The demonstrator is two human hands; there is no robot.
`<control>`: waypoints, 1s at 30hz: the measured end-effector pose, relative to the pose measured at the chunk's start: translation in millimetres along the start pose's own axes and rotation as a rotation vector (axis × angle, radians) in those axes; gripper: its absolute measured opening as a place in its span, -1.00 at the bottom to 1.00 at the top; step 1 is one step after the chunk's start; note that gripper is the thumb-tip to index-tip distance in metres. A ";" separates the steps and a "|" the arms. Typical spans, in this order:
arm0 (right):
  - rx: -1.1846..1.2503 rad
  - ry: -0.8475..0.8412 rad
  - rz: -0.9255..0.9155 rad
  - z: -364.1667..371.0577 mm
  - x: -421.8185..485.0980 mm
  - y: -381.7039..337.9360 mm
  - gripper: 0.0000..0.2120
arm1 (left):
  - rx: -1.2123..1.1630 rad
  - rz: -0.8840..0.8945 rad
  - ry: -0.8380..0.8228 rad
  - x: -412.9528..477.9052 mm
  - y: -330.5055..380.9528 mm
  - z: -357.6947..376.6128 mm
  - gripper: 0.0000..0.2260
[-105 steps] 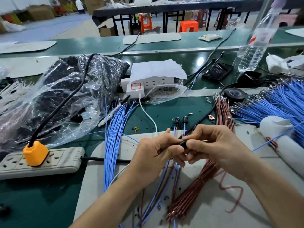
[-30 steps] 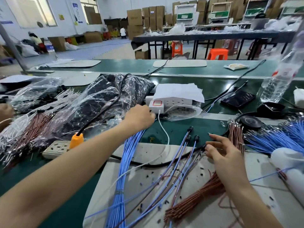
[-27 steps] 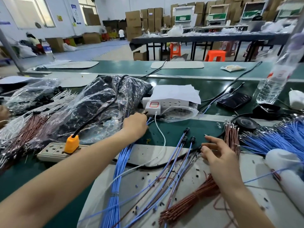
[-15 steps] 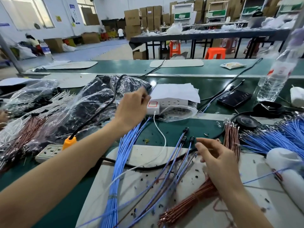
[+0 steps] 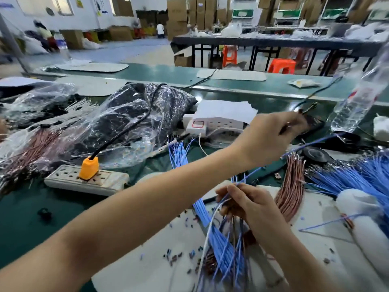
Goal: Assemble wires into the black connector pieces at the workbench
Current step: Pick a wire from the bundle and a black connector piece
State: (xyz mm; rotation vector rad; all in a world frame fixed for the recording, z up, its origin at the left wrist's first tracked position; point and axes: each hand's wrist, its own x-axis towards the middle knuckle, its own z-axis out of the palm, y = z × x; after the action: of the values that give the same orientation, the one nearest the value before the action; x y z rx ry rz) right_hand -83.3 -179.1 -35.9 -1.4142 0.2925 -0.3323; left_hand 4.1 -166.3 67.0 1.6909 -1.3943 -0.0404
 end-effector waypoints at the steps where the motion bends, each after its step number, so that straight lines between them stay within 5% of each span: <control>1: 0.034 0.008 0.020 -0.4 0.3 0.1 -0.76 | 0.022 -0.022 -0.003 -13.3 -8.6 -5.3 -0.87; 4: 0.090 -0.009 0.056 -1.3 2.1 0.6 -0.76 | 0.175 -0.182 -0.031 -57.1 -38.7 -29.4 -0.91; 9: 0.124 -0.012 0.058 -1.7 4.4 4.1 -0.77 | 0.379 -0.372 -0.428 -133.5 -61.7 -43.7 -0.87; 20: 0.638 0.499 -0.055 -28.7 8.5 -12.7 -0.70 | 0.490 -0.264 -0.307 -165.7 -58.1 -71.5 -0.78; 30: 0.389 0.142 0.057 -6.4 3.9 -7.0 -0.77 | 0.730 -0.386 -0.354 -188.1 -83.3 -110.7 -0.66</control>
State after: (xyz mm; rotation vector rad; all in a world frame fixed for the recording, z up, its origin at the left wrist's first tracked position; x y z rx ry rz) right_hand -82.6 -187.3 -29.9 -1.0003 0.3623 -0.4195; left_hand 59.7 45.2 -15.5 2.6537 -1.4008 -0.0534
